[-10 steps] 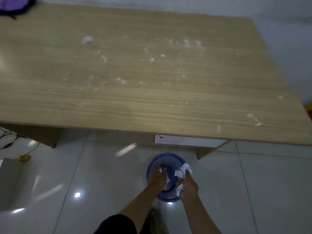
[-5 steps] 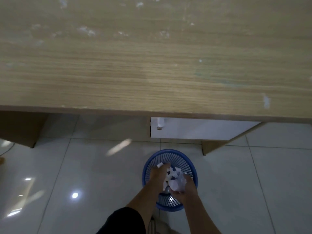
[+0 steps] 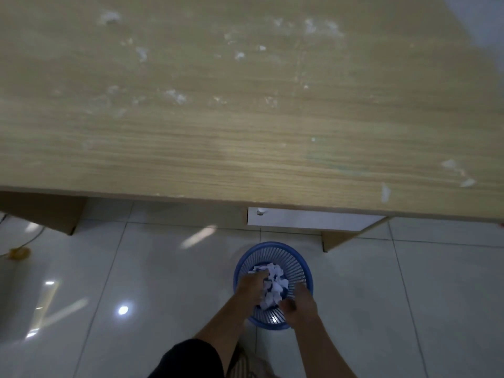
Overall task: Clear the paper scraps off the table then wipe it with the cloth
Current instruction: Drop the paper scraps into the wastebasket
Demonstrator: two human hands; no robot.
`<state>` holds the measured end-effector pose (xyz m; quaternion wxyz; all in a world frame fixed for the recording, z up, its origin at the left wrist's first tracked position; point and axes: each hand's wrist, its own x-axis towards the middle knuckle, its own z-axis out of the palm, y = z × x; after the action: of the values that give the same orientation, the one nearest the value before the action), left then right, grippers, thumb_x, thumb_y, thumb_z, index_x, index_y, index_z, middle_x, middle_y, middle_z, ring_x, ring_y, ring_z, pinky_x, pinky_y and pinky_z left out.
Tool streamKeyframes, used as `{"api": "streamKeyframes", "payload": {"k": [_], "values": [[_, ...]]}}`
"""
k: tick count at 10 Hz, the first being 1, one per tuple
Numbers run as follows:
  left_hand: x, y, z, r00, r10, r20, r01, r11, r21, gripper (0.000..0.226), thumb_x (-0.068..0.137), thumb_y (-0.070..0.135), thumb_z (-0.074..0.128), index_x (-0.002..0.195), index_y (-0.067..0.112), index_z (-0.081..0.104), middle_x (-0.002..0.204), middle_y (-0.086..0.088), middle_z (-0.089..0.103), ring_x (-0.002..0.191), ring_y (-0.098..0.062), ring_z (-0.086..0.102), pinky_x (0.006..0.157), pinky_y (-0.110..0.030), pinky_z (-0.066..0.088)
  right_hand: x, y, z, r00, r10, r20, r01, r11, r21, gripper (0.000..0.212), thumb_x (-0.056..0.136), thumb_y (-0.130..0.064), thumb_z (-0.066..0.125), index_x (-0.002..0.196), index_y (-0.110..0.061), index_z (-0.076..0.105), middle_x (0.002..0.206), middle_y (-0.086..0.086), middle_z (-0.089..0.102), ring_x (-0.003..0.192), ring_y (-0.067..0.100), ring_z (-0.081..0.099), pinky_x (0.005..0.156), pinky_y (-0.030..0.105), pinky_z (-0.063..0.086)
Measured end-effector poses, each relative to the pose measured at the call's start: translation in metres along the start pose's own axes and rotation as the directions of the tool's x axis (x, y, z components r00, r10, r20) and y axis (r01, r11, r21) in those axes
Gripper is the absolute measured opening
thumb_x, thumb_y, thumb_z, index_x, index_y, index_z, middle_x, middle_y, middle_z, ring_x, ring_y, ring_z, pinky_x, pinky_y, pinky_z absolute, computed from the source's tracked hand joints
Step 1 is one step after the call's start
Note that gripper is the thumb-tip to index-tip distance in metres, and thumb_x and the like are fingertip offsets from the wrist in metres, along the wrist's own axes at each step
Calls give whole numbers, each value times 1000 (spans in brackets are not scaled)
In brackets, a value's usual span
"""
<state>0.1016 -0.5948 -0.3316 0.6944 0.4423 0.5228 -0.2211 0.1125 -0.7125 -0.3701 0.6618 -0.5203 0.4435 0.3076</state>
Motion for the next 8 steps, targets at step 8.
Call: {"api": "streamKeyframes", "payload": {"k": [8], "values": [[-286, 86, -16, 833, 534, -147, -421, 783, 458, 31, 86, -1, 50, 116, 1, 43, 88, -3, 55, 81, -19, 54, 62, -23, 45, -313, -109, 63, 550, -639, 538, 678, -34, -735, 10, 87, -6, 49, 79, -12, 50, 91, 7, 49, 89, 21, 47, 67, 26, 35]]}}
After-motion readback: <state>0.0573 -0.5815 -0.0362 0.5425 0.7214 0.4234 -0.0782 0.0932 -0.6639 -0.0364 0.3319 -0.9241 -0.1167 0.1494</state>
